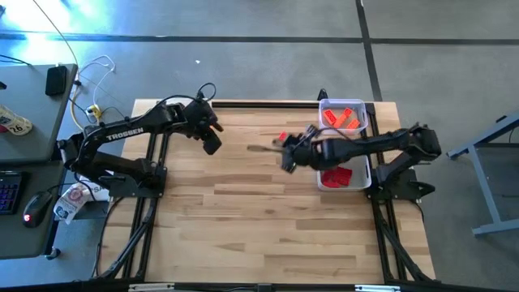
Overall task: Sort & place blocks by color
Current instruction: Put the orange game piece into the transparent bin
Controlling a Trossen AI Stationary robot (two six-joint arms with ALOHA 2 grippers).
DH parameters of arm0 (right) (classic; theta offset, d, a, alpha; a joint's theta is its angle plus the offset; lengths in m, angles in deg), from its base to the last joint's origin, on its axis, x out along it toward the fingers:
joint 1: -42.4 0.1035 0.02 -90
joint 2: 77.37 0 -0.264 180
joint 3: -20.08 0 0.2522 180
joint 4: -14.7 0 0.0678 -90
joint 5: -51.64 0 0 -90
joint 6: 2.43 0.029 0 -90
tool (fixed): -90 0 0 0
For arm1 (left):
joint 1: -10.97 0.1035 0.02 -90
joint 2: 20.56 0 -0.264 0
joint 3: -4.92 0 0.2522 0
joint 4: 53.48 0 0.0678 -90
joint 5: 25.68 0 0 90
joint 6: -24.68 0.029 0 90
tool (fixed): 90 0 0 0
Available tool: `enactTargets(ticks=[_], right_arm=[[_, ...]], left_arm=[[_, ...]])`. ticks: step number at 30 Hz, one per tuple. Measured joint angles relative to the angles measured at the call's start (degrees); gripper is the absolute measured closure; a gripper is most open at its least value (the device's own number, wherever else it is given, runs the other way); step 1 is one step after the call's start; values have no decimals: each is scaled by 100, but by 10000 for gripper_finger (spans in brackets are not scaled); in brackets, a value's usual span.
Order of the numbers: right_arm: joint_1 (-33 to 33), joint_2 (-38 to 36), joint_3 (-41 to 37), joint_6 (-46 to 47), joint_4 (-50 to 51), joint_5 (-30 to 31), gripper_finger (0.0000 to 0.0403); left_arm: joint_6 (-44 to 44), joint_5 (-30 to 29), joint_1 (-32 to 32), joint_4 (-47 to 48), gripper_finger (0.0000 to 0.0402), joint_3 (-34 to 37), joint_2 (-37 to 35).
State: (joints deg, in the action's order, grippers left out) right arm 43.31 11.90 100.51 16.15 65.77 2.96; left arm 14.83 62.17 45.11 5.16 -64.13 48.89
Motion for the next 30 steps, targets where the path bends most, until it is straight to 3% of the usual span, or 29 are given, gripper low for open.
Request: enactTargets(ticks=[6,13,30], right_arm=[[-745,-391,0,497,978,220,292],[-1716,-459,0,668,1715,170,292],[-4263,-175,-2,-32,1659,-1657,292]], left_arm=[[91,2,-440,-706,213,159,-4],[-118,2,-846,-1769,213,819,-125],[-749,54,-1600,-3614,213,2110,-1176]])
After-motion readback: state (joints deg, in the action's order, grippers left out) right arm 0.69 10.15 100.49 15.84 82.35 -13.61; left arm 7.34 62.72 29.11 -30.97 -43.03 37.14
